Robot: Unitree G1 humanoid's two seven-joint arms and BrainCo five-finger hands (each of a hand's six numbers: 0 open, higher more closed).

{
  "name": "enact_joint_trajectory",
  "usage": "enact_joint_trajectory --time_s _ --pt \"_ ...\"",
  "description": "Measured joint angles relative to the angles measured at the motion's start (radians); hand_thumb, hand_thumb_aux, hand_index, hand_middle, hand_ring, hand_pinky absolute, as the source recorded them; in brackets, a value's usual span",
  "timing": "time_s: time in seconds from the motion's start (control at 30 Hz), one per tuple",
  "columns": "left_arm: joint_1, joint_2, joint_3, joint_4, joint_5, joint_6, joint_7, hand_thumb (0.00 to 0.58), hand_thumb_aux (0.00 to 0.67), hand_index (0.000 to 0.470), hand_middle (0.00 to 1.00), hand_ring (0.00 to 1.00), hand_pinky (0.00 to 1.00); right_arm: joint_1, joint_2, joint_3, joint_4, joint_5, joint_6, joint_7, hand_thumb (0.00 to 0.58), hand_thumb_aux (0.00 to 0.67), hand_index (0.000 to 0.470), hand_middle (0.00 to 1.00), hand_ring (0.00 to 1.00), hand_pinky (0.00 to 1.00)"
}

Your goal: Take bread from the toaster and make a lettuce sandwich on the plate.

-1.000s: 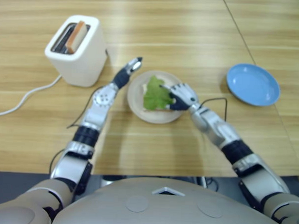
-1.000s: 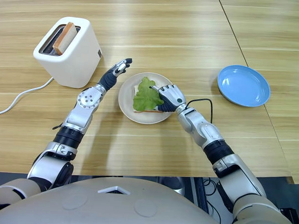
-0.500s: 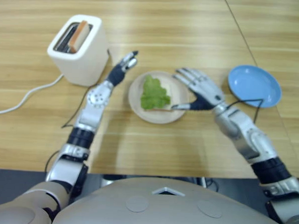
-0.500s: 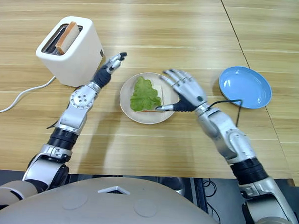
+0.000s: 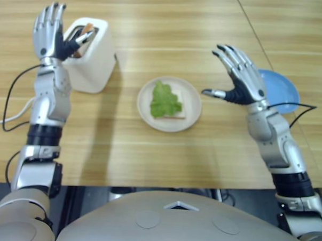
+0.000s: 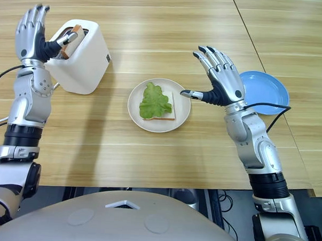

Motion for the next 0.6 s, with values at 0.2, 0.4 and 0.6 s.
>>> enact_joint_trajectory --time_s 0.2,0.4,0.6 --pt "-0.046 -0.001 -0.064 0.185 -0.013 0.039 -0.016 0.198 0.126 0.087 0.0 0.0 0.0 -0.002 0.005 0.001 0.0 0.018 -0.019 0.002 0.0 0.0 0.0 0.0 0.0 0.0" --pt "-0.094 -0.002 -0.081 0.242 -0.067 0.02 0.01 0.58 0.67 0.46 0.3 0.3 0.3 -0.001 0.005 0.0 -0.006 0.018 -0.019 0.003 0.0 0.0 0.0 0.0 0.0 0.0" --pt "-0.073 -0.003 -0.071 0.212 -0.111 0.004 0.092 0.58 0.67 0.46 1.0 1.0 1.0 0.0 0.004 -0.003 -0.005 0.017 -0.018 0.003 0.0 0.0 0.0 0.0 0.0 0.0"
